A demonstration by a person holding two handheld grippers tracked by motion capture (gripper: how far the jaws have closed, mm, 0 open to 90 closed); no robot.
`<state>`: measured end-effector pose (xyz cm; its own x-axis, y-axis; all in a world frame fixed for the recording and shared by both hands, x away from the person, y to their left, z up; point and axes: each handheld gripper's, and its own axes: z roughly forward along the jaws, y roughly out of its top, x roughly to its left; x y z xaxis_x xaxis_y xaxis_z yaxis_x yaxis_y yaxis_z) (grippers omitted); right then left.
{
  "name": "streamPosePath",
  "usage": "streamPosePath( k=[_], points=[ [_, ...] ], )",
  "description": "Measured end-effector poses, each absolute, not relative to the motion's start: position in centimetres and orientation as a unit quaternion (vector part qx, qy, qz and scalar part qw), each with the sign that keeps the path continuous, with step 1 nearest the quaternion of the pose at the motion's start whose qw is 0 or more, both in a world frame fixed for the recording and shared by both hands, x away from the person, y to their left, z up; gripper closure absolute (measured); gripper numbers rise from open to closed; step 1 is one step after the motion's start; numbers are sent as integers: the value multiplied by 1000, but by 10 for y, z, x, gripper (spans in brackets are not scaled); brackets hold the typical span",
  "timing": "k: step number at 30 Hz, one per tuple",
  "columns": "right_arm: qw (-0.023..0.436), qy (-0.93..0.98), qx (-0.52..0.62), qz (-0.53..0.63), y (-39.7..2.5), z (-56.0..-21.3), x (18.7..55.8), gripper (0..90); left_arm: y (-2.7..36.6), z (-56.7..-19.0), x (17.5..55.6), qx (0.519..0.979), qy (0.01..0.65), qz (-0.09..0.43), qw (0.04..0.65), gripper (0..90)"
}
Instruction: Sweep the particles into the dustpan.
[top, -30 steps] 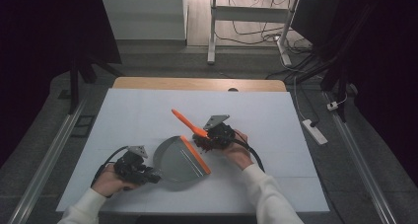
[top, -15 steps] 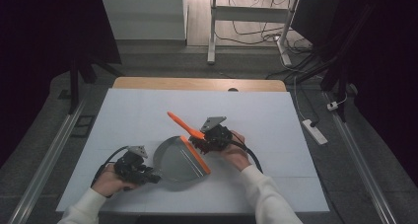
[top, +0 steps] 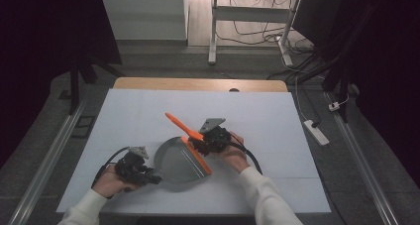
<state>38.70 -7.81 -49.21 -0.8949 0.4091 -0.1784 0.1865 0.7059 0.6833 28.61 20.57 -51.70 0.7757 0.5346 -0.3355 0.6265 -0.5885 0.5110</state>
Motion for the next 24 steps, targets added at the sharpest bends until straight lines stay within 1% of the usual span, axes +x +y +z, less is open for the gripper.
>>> streamPosePath(
  k=[3, 12, 15, 16, 24],
  points=[
    [152, 911, 156, 349, -74, -492, 384, 698, 206, -517, 286, 889, 326, -73, 314, 611],
    [145, 912, 148, 354, -70, -491, 380, 698, 206, -517, 286, 889, 326, -73, 314, 611],
    [117, 908, 142, 376, -69, -488, 377, 699, 206, -517, 286, 889, 326, -73, 314, 611],
    [116, 908, 138, 378, -68, -486, 376, 699, 206, -517, 286, 889, 326, -73, 314, 611],
    [143, 900, 153, 383, -76, -478, 378, 699, 206, -517, 286, 889, 326, -72, 314, 611]
  ],
)
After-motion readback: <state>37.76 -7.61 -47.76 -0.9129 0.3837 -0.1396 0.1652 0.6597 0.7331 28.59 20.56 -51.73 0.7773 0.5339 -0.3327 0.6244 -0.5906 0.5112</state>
